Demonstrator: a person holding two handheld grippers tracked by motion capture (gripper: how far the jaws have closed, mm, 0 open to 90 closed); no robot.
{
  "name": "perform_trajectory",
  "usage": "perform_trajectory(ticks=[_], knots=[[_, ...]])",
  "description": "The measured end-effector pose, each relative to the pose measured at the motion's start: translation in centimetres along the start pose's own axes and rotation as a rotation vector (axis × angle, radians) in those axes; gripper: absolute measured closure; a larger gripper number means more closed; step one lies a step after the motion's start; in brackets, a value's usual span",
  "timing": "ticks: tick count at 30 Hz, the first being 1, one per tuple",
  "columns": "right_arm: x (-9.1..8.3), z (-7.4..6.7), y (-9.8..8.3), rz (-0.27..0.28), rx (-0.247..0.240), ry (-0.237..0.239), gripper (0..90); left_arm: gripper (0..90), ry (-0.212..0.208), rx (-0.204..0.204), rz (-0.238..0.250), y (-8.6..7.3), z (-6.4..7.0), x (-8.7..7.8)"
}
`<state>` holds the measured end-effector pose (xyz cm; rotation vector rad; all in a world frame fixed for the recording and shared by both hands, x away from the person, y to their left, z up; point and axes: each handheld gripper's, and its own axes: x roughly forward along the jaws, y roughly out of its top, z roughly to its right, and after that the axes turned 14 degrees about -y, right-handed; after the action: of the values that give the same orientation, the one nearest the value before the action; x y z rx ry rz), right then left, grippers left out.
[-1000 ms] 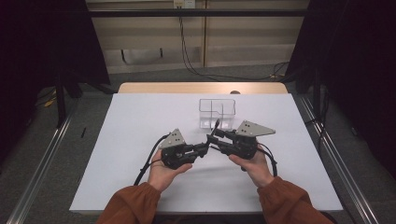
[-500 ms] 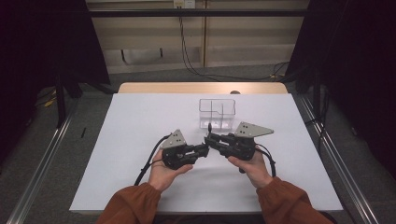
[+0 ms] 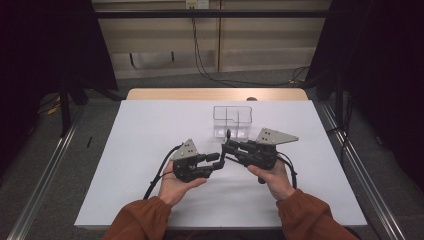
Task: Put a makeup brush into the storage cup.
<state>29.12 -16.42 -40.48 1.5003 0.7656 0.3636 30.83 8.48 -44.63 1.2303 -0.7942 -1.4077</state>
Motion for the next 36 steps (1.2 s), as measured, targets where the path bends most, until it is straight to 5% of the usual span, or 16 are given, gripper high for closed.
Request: perform_trajectory(ticks=[12,22,36], knots=[[-0.3,0.7,0.0,-0.009,0.006,-0.016,78.7,31.8,0.040,-0.019,0.011,0.1,0.0,-0.5],[-0.7,1.2,0.0,-0.011,0.009,-0.028,78.6,17.7,0.066,-0.017,0.032,0.4,0.4,-1.2],[-1.2,2.0,-0.1,-0.009,0.011,-0.047,78.6,4.0,0.144,-0.016,-0.021,0.5,1.5,-3.2]])
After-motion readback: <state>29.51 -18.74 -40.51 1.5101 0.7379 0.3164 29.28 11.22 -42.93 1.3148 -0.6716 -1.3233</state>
